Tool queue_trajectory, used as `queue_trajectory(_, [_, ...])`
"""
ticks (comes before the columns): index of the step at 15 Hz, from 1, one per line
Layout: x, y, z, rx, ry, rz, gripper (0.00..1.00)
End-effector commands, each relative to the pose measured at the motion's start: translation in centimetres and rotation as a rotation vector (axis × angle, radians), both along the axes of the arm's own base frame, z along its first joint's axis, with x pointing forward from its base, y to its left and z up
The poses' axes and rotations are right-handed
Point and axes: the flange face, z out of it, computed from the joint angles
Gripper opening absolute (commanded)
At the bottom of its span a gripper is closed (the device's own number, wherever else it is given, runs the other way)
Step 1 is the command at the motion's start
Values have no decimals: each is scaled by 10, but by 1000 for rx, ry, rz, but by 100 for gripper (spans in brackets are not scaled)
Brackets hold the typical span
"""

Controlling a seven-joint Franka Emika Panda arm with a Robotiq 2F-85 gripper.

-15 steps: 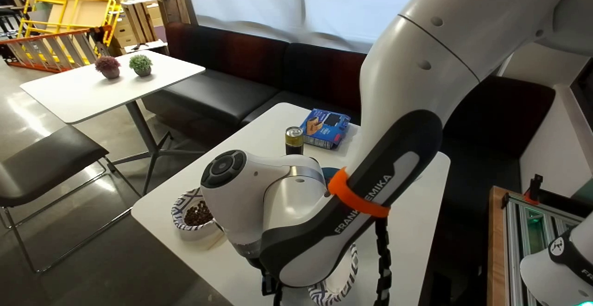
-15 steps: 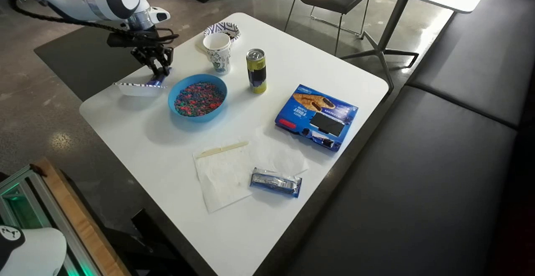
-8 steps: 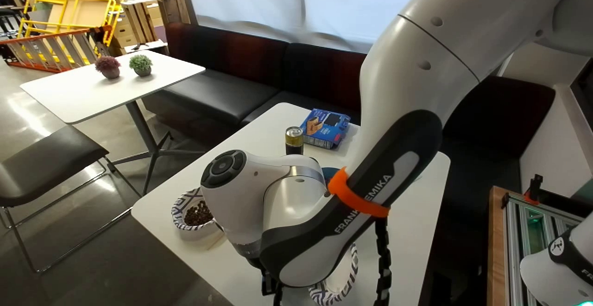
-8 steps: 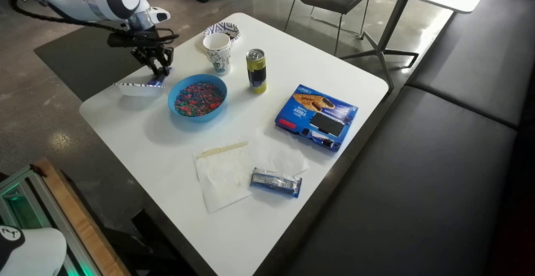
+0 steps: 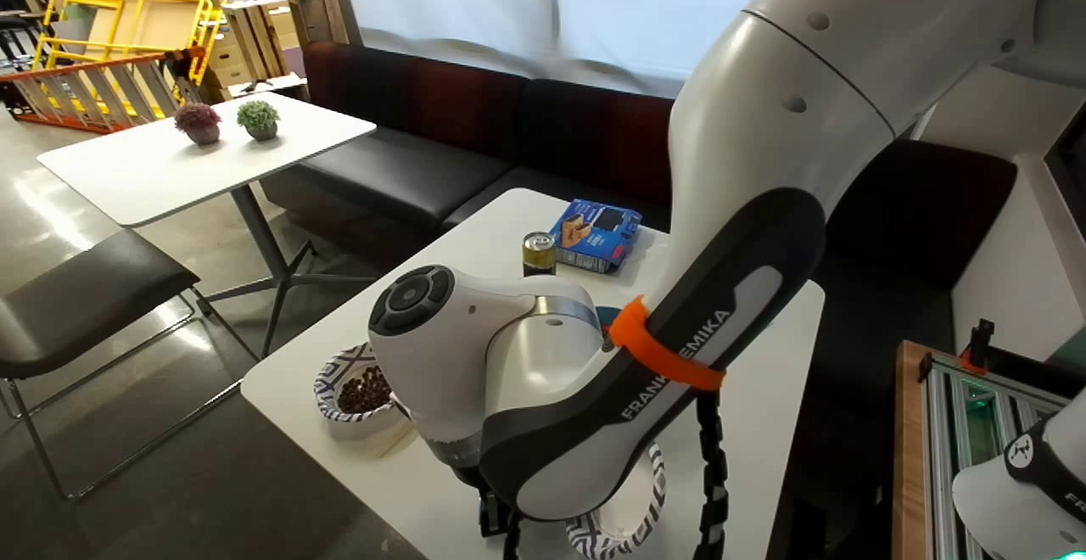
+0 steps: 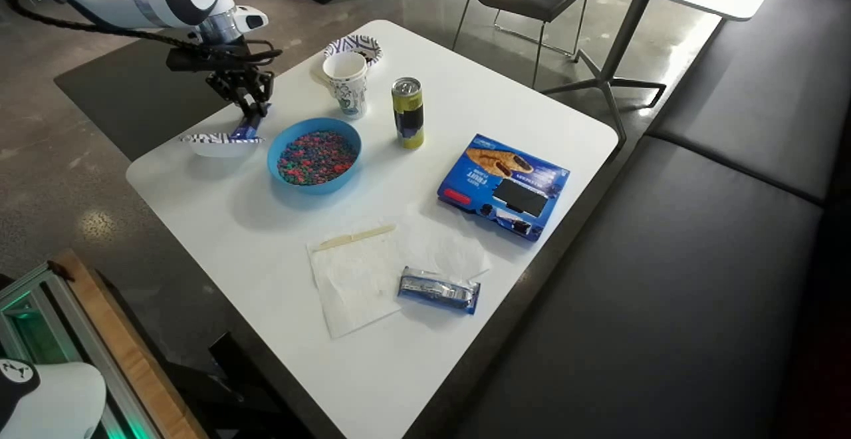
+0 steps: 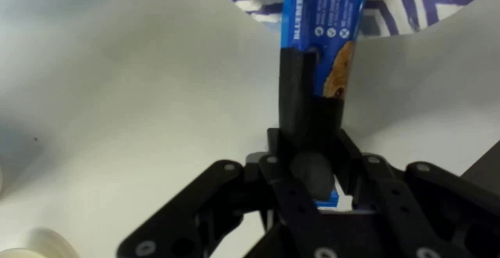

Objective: Put the chocolate bar on the paper plate

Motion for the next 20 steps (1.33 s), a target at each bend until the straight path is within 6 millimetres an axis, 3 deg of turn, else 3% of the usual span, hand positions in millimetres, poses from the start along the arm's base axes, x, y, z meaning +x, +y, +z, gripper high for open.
queue_trajectory(1, [-13,-5,10,-10,15,-3,34])
queue_trajectory(3, [-18,-7,15,-13,13,-5,32])
queue_trajectory(6, [-27,-11,24,-16,1,-12,41])
queue_trajectory(10, [-39,-19,37,-10,-4,-22,37])
queue_trajectory(14, [-47,-23,44,-6,-15,-17,40])
queue_trajectory(20, [-41,-24,33,3,-23,-13,42])
